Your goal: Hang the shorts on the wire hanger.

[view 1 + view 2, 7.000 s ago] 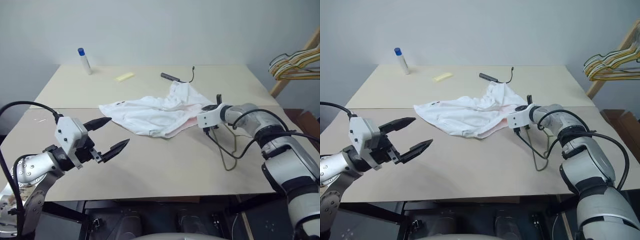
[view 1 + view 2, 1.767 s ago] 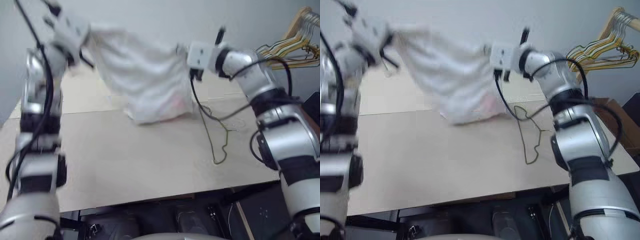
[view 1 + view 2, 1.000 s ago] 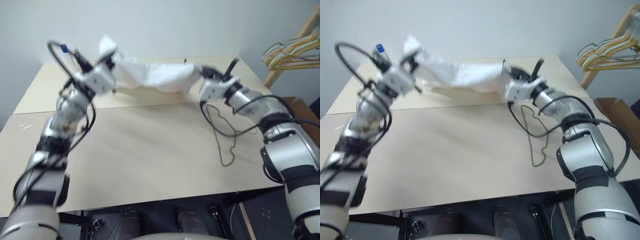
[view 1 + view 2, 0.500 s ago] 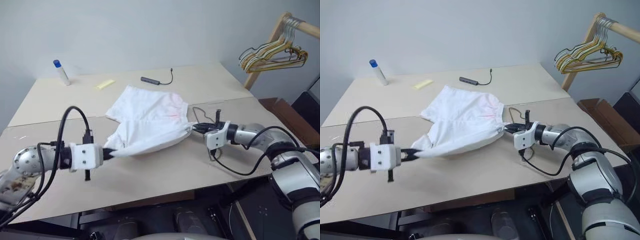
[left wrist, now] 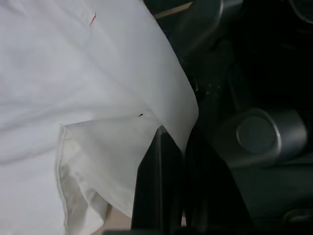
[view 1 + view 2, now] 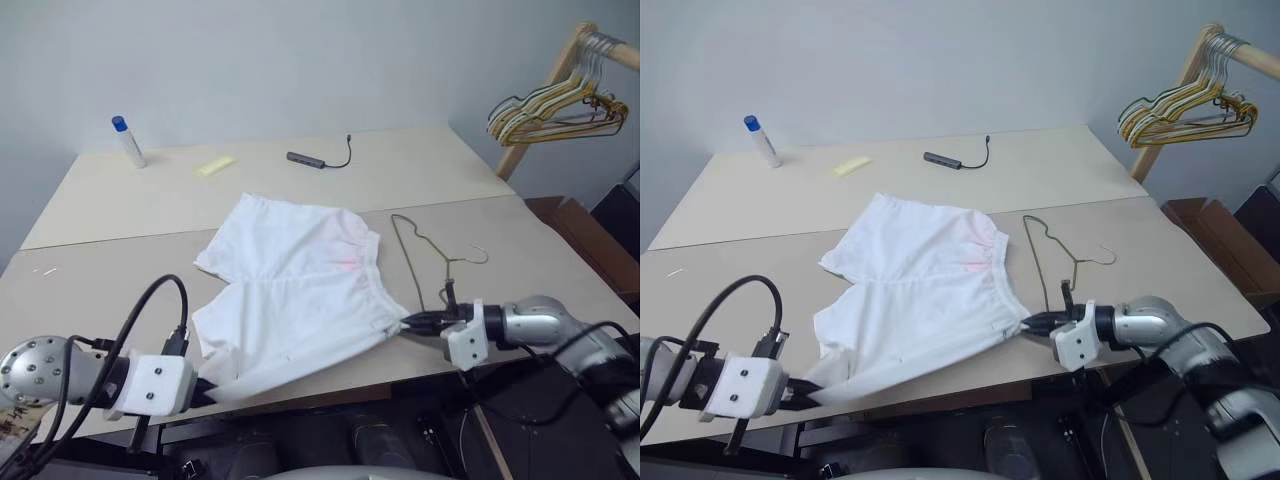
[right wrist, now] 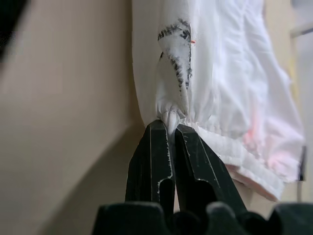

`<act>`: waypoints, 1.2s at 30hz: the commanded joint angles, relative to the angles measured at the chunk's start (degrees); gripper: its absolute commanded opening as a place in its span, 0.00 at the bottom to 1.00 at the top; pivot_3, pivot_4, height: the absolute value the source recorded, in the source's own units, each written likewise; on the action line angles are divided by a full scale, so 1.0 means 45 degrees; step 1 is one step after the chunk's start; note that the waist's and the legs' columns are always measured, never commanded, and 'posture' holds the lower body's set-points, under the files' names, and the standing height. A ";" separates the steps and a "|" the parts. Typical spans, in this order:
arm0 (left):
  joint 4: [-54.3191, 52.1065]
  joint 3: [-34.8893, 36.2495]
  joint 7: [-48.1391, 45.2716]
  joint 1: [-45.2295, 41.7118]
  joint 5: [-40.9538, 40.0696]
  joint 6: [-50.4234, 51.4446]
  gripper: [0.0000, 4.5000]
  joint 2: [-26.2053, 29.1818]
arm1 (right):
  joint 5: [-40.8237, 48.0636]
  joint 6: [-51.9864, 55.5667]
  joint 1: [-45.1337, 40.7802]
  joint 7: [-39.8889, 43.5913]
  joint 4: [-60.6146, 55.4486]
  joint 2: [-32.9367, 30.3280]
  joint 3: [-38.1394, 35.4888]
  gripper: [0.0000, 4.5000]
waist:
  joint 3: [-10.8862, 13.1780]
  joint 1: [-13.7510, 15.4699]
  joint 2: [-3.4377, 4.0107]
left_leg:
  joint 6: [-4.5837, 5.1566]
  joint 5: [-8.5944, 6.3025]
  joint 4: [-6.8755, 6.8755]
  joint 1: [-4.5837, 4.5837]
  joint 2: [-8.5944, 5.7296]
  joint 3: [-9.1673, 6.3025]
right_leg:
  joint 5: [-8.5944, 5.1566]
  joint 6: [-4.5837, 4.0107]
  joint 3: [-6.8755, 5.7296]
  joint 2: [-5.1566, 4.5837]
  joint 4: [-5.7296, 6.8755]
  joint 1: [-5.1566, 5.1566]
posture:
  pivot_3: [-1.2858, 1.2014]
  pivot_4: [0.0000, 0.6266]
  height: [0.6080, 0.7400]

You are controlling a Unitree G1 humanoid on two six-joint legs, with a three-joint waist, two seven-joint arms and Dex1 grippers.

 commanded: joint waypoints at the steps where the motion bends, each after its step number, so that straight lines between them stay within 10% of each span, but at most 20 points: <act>1: 0.0155 -0.0592 0.0390 -0.0564 0.0835 -0.0225 0.00 -0.0500 | 0.0709 0.1095 0.0636 0.0406 -0.1637 -0.0441 -0.0935 0.00 | 0.0014 0.0088 0.0016 | 0.0000 0.0000 0.0001 0.0000 0.0000 0.0002 | -0.0001 -0.0002 0.0000 -0.0001 0.0001 -0.0004 | 0.51 0.08 1.00; 3: 0.0092 -0.1211 0.0812 -0.0814 0.1319 -0.0205 0.00 -0.1034 | 0.0795 0.1546 0.1109 0.0484 -0.2211 -0.0478 -0.1248 0.00 | 0.0022 0.0215 0.0026 | -0.0002 0.0000 0.0002 0.0010 -0.0004 0.0011 | -0.0002 -0.0004 0.0004 -0.0006 -0.0002 -0.0001 | 0.51 0.09 1.00; 10: -0.0867 -0.3651 0.2193 -0.0261 0.2667 0.0330 0.44 -0.2911 | 0.1474 0.2989 0.2161 0.1270 -0.3517 -0.0591 -0.2252 0.50 | 0.0035 0.0525 0.0010 | -0.0025 -0.0016 0.0002 -0.0028 0.0003 0.0041 | -0.0004 -0.0001 0.0006 -0.0006 -0.0026 -0.0036 | 0.52 0.08 1.00; 16: -0.1582 -0.1707 0.2495 0.0735 0.1298 0.0978 0.87 -0.3431 | 0.2125 0.3993 0.3234 0.1833 -0.4134 -0.1244 -0.3545 0.97 | 0.0057 0.0972 -0.0020 | -0.0036 -0.0023 0.0002 -0.0026 0.0022 0.0050 | -0.0008 -0.0003 -0.0001 -0.0005 -0.0030 -0.0052 | 0.53 0.07 1.00; 21: -0.1264 0.0089 0.2815 0.0239 0.0127 0.1335 0.94 -0.3881 | 0.2732 0.5055 0.3482 0.2027 -0.4024 -0.1258 -0.4719 1.00 | 0.0058 0.1101 -0.0014 | -0.0070 -0.0043 0.0017 -0.0021 0.0039 0.0053 | -0.0015 -0.0016 -0.0025 -0.0001 -0.0041 -0.0097 | 0.53 0.06 1.00; 26: 0.3205 0.7007 -0.1286 -0.2957 -0.5249 0.4394 0.94 -0.0928 | 0.3484 0.6317 0.3694 0.2228 -0.4201 -0.1206 -0.5844 1.00 | 0.0101 0.1149 -0.0099 | -0.0125 -0.0074 0.0054 -0.0061 0.0138 0.0033 | -0.0048 -0.0075 -0.0160 0.0050 -0.0035 -0.0178 | 0.53 0.05 1.00; 36: 0.3092 0.5725 -0.1021 -0.5590 -0.7100 0.6704 0.94 -0.0588 | 0.4107 1.1532 0.3951 0.1445 -0.5733 -0.0847 -0.7111 1.00 | 0.0061 0.1003 0.0017 | -0.0120 -0.0139 0.0027 -0.0116 0.0175 0.0129 | -0.0039 -0.0054 -0.0158 0.0043 0.0001 -0.0216 | 0.52 0.03 1.00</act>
